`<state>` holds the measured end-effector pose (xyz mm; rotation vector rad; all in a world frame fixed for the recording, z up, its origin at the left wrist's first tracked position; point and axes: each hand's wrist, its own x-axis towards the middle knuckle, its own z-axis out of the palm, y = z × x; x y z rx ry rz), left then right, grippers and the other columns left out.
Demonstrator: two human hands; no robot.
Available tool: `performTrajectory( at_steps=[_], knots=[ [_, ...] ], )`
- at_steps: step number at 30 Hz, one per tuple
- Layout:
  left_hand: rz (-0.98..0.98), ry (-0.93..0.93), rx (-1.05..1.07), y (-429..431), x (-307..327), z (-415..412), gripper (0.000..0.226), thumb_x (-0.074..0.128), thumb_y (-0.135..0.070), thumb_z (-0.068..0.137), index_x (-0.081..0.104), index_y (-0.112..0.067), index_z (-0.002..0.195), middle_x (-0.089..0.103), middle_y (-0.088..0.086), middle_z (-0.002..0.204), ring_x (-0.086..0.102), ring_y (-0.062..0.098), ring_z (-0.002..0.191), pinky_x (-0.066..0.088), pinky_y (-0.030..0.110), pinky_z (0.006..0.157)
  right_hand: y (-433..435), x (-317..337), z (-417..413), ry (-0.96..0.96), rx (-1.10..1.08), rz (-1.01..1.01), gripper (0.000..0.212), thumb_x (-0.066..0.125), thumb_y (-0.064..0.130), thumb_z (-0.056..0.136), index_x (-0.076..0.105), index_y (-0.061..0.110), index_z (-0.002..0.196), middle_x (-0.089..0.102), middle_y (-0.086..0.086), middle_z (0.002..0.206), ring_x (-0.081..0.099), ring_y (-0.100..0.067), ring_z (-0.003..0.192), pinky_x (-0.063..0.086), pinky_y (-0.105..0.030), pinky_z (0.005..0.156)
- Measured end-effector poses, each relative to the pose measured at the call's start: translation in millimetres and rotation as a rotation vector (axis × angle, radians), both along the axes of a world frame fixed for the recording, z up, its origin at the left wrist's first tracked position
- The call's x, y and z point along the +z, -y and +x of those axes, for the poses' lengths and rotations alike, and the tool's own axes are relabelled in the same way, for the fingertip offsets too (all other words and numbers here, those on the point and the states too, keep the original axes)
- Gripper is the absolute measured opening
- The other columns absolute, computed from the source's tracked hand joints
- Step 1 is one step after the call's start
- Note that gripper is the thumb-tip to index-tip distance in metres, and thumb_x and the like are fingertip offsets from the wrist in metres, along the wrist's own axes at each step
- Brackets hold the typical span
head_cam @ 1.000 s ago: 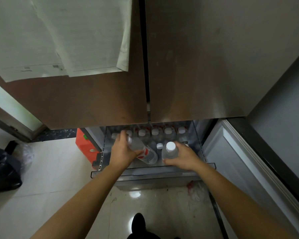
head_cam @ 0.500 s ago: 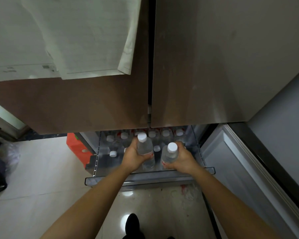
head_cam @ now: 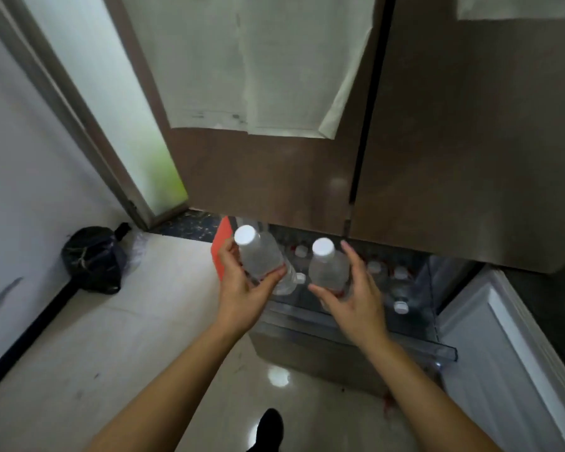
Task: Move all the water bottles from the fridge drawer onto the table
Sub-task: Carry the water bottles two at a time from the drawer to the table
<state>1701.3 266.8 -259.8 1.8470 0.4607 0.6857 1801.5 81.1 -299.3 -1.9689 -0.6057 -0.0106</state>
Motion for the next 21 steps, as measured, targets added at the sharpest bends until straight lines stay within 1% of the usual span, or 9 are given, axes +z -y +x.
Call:
performTrajectory(
  at_steps=[2,4,7,9,11,14,16,18,21],
  knots=[
    [0.029,0.061,0.084,-13.2,17.1,-32.0,0.085,0.084,-0.032,0.076,0.025,-0.035,0.136,0.046,-0.033,0.128,0.053,-0.004,0.119,0.053,0.019,0.094,-27.4,15.5,-14.8,0.035,0.046,0.057,0.097,0.081,0.061,0.07,0.017,0.065,0.144,0.051,0.008,0.142,0.046,0.0,0.119,0.041,-0.024,0.092],
    [0.062,0.087,0.179,-27.4,34.1,-67.1,0.08,0.083,-0.03,0.078,0.028,-0.045,0.134,0.047,-0.043,0.12,0.055,-0.008,0.115,0.053,0.015,0.089,-54.5,29.8,-31.9,0.091,0.113,0.094,0.092,0.077,0.064,0.072,0.02,0.063,0.144,0.052,0.006,0.141,0.044,0.0,0.12,0.041,-0.026,0.094],
    [0.127,0.098,0.316,-51.5,52.6,-122.8,0.076,0.08,-0.042,0.078,0.034,-0.044,0.139,0.052,-0.038,0.126,0.057,-0.007,0.114,0.05,0.012,0.086,-95.3,45.5,-63.2,0.127,0.221,0.135,0.087,0.069,0.069,0.075,0.022,0.058,0.148,0.05,0.008,0.145,0.047,-0.011,0.127,0.045,-0.036,0.1],
    [0.13,0.086,0.401,-70.0,57.7,-161.7,0.082,0.078,-0.042,0.079,0.033,-0.038,0.147,0.054,-0.026,0.135,0.057,-0.001,0.119,0.051,0.023,0.093,-124.0,51.6,-90.0,0.15,0.288,0.113,0.088,0.067,0.069,0.079,0.016,0.058,0.15,0.048,0.007,0.148,0.049,-0.019,0.13,0.046,-0.043,0.101],
    [0.117,0.082,0.475,-89.6,57.6,-205.3,0.085,0.079,-0.032,0.083,0.029,-0.037,0.152,0.054,-0.016,0.141,0.058,0.006,0.122,0.052,0.039,0.098,-153.8,55.1,-124.2,0.172,0.352,0.082,0.09,0.062,0.073,0.081,0.009,0.057,0.152,0.047,0.005,0.149,0.049,-0.018,0.13,0.045,-0.046,0.099],
    [0.078,0.086,0.569,-119.2,55.3,-276.0,0.085,0.077,-0.03,0.085,0.027,-0.038,0.154,0.055,-0.033,0.131,0.06,-0.005,0.113,0.055,0.038,0.094,-199.7,56.4,-182.1,0.169,0.439,0.098,0.091,0.056,0.078,0.081,0.006,0.055,0.153,0.047,0.004,0.147,0.048,-0.015,0.126,0.044,-0.044,0.098],
    [0.057,0.091,0.614,-141.1,52.8,-332.0,0.086,0.075,-0.032,0.086,0.024,-0.04,0.154,0.053,-0.04,0.126,0.058,-0.01,0.111,0.053,0.034,0.095,-234.2,57.6,-229.5,0.149,0.512,0.118,0.09,0.056,0.078,0.081,0.007,0.056,0.153,0.045,0.013,0.146,0.05,-0.014,0.126,0.046,-0.045,0.099],
    [0.033,0.085,0.658,-164.3,50.0,-393.7,0.087,0.075,-0.033,0.085,0.022,-0.043,0.154,0.05,-0.029,0.136,0.055,0.001,0.122,0.05,0.037,0.1,-272.4,60.3,-284.6,0.146,0.573,0.117,0.087,0.056,0.076,0.082,0.008,0.057,0.152,0.046,0.02,0.14,0.053,-0.016,0.126,0.049,-0.045,0.099],
    [0.027,0.077,0.763,-197.9,50.1,-485.9,0.088,0.074,-0.037,0.083,0.022,-0.044,0.153,0.046,-0.013,0.149,0.048,0.012,0.134,0.048,0.043,0.105,-329.7,65.2,-374.0,0.149,0.662,0.13,0.085,0.055,0.078,0.08,0.009,0.06,0.15,0.054,0.017,0.132,0.058,-0.016,0.12,0.05,-0.039,0.095]
  ],
)
